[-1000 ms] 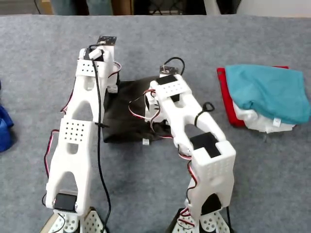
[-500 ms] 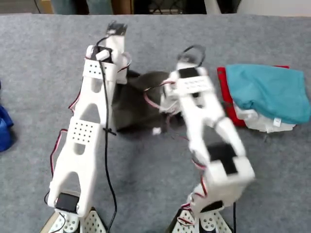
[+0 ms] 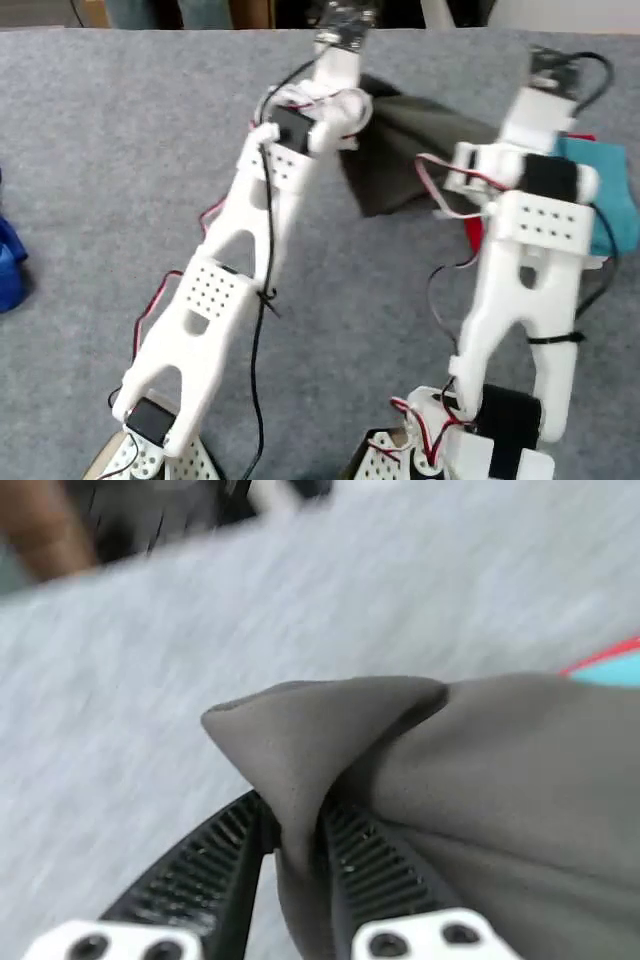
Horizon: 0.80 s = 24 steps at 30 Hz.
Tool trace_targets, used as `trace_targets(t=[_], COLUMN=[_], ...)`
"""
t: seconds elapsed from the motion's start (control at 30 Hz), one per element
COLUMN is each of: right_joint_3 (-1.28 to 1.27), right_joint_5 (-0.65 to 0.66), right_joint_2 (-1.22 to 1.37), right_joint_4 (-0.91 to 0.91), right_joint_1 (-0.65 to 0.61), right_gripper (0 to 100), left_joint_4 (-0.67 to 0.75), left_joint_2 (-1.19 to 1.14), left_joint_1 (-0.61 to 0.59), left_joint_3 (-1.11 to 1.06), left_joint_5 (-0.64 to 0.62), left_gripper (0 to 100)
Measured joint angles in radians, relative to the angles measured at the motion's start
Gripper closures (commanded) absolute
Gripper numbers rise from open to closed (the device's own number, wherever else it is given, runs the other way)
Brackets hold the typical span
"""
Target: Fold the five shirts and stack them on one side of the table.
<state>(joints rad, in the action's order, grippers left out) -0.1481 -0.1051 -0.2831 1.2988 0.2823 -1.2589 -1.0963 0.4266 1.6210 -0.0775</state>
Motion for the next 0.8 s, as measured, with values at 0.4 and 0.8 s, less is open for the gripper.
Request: trace_targets(t=[0.4,0.8], right_joint_3=[-0.002,-0.089], right_joint_5=[0.078,0.193], right_joint_2=[0.0,0.0], right_joint_4=[-0.203,-0.264], right_joint_1=[0.282,0.393], right_gripper=[98.5,97.3], left_joint_4=[0.494,0.733], left_joint_2=[-0.166,-0.169], left_joint_1=[0.161,0.253], left_joint_3=[-0.003,-0.192], left_joint_5=[-0.167,-0.172], left_gripper=[97,79])
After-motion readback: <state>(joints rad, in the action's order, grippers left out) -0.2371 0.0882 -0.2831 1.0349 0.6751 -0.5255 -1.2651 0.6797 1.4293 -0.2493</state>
